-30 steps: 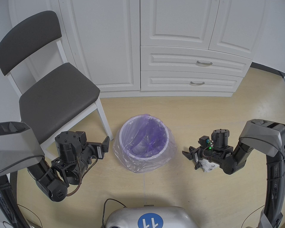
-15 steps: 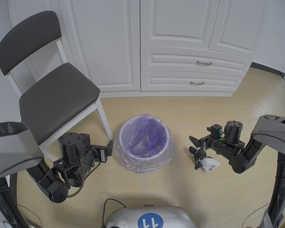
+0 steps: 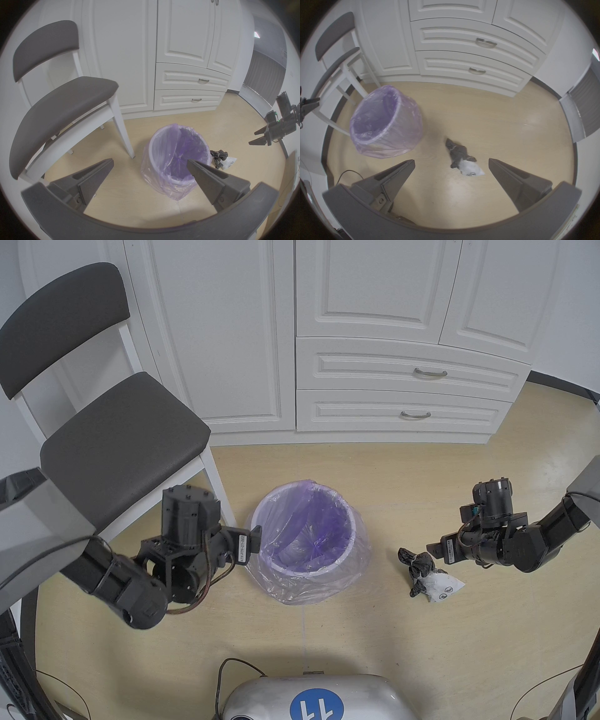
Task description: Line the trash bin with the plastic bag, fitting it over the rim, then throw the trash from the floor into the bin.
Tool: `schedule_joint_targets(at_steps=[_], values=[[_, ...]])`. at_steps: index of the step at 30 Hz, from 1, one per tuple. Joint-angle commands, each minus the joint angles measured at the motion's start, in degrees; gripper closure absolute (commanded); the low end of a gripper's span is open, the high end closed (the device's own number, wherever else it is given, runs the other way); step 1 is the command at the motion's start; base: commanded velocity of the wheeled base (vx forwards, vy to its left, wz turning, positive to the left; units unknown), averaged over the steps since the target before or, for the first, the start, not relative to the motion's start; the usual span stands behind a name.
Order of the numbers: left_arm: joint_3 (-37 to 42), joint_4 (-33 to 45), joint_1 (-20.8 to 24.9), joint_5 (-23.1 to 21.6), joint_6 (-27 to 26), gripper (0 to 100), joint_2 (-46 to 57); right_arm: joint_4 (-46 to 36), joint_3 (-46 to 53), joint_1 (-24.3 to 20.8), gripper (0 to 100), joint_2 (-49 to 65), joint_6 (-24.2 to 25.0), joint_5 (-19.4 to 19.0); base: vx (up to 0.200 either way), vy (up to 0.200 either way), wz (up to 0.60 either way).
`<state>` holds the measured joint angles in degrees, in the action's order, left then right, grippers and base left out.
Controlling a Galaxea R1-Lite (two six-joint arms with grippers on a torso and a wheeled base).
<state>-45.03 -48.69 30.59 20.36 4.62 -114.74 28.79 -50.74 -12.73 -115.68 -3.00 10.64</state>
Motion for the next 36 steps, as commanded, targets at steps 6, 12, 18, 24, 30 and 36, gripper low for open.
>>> schedule_joint_targets(at_steps=[6, 12, 18, 24, 30, 36], values=[[-29.67, 22.59, 2.99, 0.03, 0.04, 0, -11.21, -4.45, 0.29, -1.16, 0, 9.94, 0.1, 9.57, 0.0, 0.0, 0.0], [-39.87, 29.44, 3.25, 3.02, -0.31, 0, -21.58, -4.27, 2.49, -1.16, 0, 12.14, -1.22, 8.96, 0.0, 0.0, 0.0], [-45.14, 29.35, 3.25, 5.83, -0.05, 0, -28.08, -4.1, 2.75, -0.72, 0, 12.32, -1.57, 8.87, 0.0, 0.0, 0.0], [-52.0, 30.06, 1.85, 9.09, -0.4, 0, -32.04, -4.27, 2.84, -1.25, 0, 13.37, -1.57, 8.87, 0.0, 0.0, 0.0], [-53.76, 32.52, 0.18, 10.05, -0.14, 0, -32.65, -4.36, 3.01, -1.25, 0, 14.34, -1.57, 8.87, 0.0, 0.0, 0.0], [-53.49, 32.61, -0.62, 10.05, -0.4, 0, -32.3, -4.36, 3.19, -1.25, 0, 14.87, -1.57, 8.87, 0.0, 0.0, 0.0]])
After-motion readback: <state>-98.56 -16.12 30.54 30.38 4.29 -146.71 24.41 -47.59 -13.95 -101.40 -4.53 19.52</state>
